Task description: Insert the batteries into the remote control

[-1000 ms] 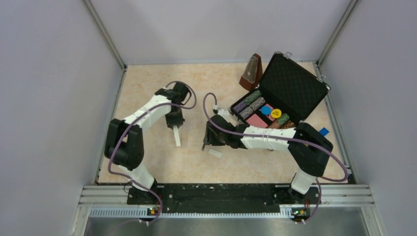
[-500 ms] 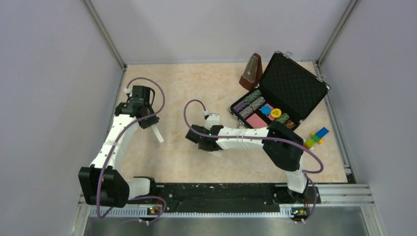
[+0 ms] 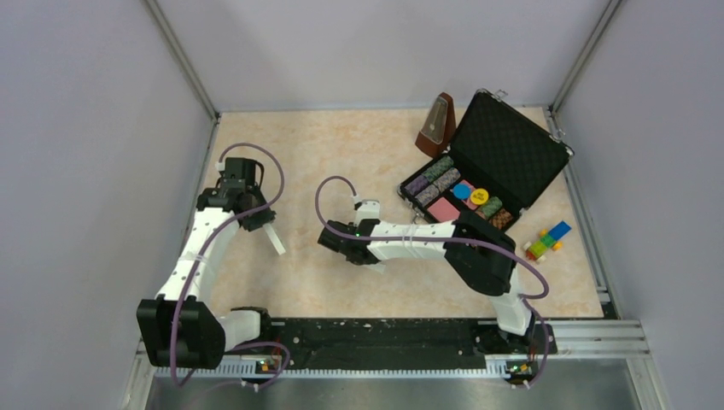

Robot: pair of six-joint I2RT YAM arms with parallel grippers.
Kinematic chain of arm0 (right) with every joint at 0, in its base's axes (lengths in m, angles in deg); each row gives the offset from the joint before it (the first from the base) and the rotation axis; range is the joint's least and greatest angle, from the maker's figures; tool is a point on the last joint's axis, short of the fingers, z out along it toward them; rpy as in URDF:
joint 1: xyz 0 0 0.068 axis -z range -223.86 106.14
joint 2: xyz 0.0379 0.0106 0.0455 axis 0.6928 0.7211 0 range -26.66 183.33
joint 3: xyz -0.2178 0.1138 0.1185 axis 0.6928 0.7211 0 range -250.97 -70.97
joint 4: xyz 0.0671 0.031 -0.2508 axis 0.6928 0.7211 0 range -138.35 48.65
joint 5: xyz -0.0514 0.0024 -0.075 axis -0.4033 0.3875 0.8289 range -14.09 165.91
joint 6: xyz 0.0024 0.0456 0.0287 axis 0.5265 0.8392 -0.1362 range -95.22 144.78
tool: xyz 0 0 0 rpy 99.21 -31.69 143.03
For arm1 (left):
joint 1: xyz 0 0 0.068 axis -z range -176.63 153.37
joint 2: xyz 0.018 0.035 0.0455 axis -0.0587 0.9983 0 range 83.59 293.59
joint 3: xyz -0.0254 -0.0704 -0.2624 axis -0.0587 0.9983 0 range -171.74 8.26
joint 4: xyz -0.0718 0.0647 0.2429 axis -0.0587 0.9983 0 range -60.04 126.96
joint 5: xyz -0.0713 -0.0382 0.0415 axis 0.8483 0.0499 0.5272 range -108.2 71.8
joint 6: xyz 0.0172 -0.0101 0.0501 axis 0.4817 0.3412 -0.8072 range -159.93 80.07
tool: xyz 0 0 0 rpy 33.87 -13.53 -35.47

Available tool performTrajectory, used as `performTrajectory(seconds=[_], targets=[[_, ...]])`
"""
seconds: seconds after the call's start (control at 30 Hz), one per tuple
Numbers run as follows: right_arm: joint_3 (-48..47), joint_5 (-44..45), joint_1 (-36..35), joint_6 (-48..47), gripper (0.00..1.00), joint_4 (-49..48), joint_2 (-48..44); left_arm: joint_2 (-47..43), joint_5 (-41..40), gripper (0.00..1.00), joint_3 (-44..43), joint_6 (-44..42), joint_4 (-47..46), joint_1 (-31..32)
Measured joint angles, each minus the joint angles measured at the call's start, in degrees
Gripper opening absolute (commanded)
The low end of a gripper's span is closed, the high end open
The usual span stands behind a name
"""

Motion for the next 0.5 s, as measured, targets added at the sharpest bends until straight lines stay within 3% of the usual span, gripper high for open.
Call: performTrajectory(seconds=[0.13,0.4,0.5], targets=[[-0.9,-0.1,0.0,-1.3,0.3,-1.2,1.6,-0.7,0.2,0.0,0.0,-0.2,0.0,-0.4],[-0.9,-0.5,0.0,-3.6,0.0,-2.1,1.7,-0.8,1.6,0.0,0.0,-0.2,0.0,-0.7],[-0.9,-0.7,0.0,-5.1,0.0,-2.9,1.7,-0.8,3.0,0.0,0.0,-0.5,0.0,-0.8]])
